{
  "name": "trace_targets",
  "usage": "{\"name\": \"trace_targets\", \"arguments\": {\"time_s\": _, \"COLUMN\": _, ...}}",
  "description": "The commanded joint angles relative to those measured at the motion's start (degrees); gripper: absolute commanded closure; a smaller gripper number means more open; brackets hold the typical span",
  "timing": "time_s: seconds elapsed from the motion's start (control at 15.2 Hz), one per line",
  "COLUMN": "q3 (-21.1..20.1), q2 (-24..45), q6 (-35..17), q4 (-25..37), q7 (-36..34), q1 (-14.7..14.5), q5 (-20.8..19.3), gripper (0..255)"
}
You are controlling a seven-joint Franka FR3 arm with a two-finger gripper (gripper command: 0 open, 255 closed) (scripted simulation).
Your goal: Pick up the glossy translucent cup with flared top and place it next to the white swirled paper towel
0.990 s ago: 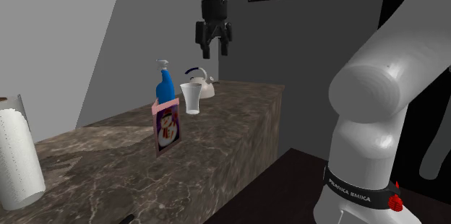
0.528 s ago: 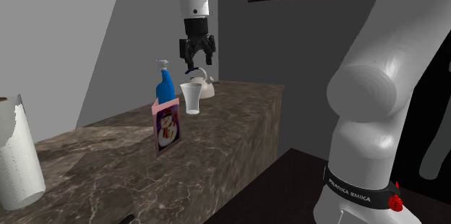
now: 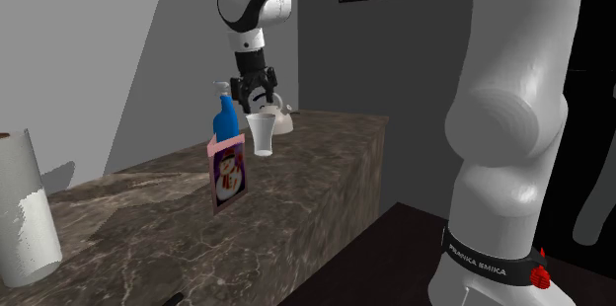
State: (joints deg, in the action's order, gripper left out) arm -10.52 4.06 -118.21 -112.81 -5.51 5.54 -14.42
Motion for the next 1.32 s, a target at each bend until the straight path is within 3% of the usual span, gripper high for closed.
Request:
{"name": "trace_targets", "arguments": {"time_s": 0.0, "q3": 0.16, "q2": 4.54, "q6": -0.21, "q4": 4.05, "q7": -1.23, "q1": -0.16, "q5": -2.22, "gripper": 0}}
{"name": "trace_targets", "arguments": {"time_s": 0.33, "q3": 1.27, "q2": 15.24, "q6": 0.32, "q4": 14.7, "q7": -3.3, "q1": -1.26, "q5": -6.69, "gripper": 0}}
{"name": "trace_targets", "arguments": {"time_s": 0.86, "q3": 2.02, "q2": 17.69, "q6": -4.32, "q4": 12.56, "q7": -4.0, "q1": -0.72, "q5": -7.81, "gripper": 0}}
{"name": "trace_targets", "arguments": {"time_s": 1.25, "q3": 2.02, "q2": 17.69, "q6": -4.32, "q4": 12.56, "q7": -4.0, "q1": -0.72, "q5": -7.81, "gripper": 0}}
